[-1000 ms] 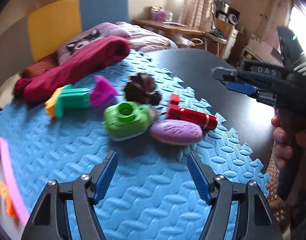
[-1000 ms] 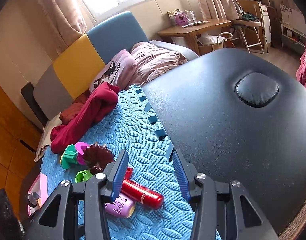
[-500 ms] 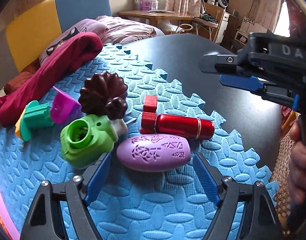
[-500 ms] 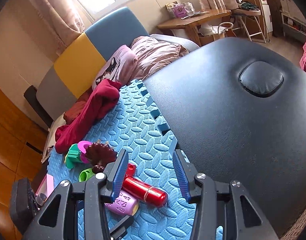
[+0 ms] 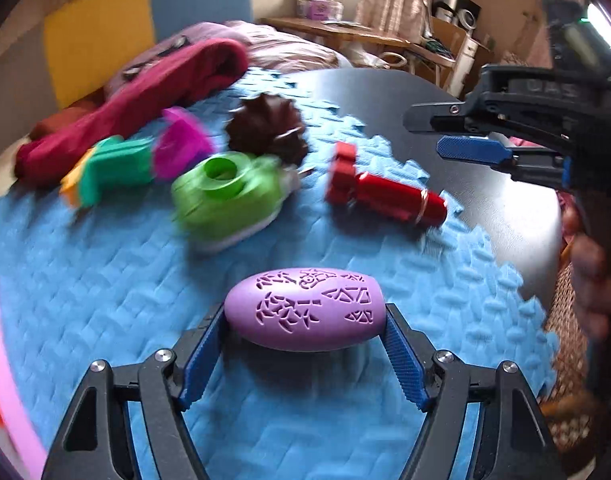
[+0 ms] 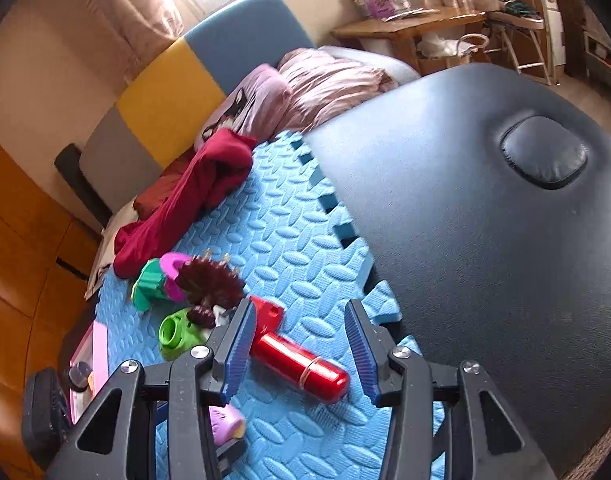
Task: Organize rigid objects
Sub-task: 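Grasp the purple egg with the left gripper, then grasp the red cylinder with the right gripper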
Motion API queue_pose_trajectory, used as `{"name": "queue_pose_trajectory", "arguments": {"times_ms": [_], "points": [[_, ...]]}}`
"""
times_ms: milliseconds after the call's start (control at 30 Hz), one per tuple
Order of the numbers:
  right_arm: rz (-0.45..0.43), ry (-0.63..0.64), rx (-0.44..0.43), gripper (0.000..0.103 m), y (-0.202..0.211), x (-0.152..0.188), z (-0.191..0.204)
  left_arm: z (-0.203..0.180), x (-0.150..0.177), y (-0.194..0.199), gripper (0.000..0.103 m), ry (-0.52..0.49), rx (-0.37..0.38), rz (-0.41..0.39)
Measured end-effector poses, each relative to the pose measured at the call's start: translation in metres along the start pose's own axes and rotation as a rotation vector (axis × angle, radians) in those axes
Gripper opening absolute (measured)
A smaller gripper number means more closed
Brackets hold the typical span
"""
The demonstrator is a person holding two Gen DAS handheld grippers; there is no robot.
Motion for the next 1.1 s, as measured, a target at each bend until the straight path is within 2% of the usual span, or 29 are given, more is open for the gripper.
{"name": "queue_pose_trajectory", "arguments": {"times_ms": [100, 300, 400, 433, 467, 533, 733, 800, 867, 933, 967, 1033, 1100], "points": [[0.07, 0.05, -0.009, 0.046, -0.013, 0.007, 0.01, 0.015, 0.022, 0.012, 0.076, 0.033, -0.025, -0.005], [0.191, 0.148, 0.03, 0.046, -0.037, 0.024, 0.026, 0.038, 0.057, 0.031, 0.076, 0.085, -0.085, -0.038], [0.248, 0.167, 0.064, 0.046, -0.048, 0.031, 0.028, 0.042, 0.066, 0.035, 0.076, 0.087, -0.096, -0.06], [0.26, 0.176, 0.077, 0.043, -0.05, 0.033, 0.028, 0.042, 0.067, 0.035, 0.076, 0.087, -0.098, -0.065], [0.268, 0.185, 0.095, 0.038, -0.052, 0.035, 0.029, 0.042, 0.069, 0.035, 0.076, 0.085, -0.101, -0.073], [0.265, 0.202, 0.12, 0.035, -0.051, 0.037, 0.031, 0.042, 0.071, 0.036, 0.076, 0.086, -0.108, -0.084], [0.279, 0.23, 0.141, 0.034, -0.047, 0.043, 0.036, 0.04, 0.07, 0.035, 0.076, 0.082, -0.127, -0.095], [0.278, 0.252, 0.157, 0.026, -0.046, 0.046, 0.04, 0.041, 0.069, 0.034, 0.076, 0.084, -0.132, -0.096], [0.301, 0.281, 0.102, 0.023, -0.048, 0.051, 0.051, 0.04, 0.069, 0.034, 0.076, 0.085, -0.136, -0.099], [0.326, 0.368, 0.044, 0.023, -0.051, 0.062, 0.071, 0.041, 0.069, 0.034, 0.076, 0.092, -0.135, -0.102], [0.366, 0.41, 0.033, 0.024, -0.057, 0.071, 0.079, 0.041, 0.069, 0.034, 0.076, 0.092, -0.137, -0.105], [0.361, 0.511, 0.087, 0.024, -0.061, 0.082, 0.092, 0.04, 0.07, 0.034, 0.076, 0.094, -0.138, -0.106], [0.355, 0.55, 0.109, 0.027, -0.062, 0.087, 0.096, 0.04, 0.07, 0.035, 0.076, 0.095, -0.139, -0.109]]}}
Point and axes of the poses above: each gripper's, at about its wrist camera, not at the fingertips, and y roughly against the way its jaws point, z to its left, x to its underside, the point moved 2 cm from there along -y, roughly the way its jaws point, and after that the axes turned 9 degrees about -x, right-handed, at the moved point
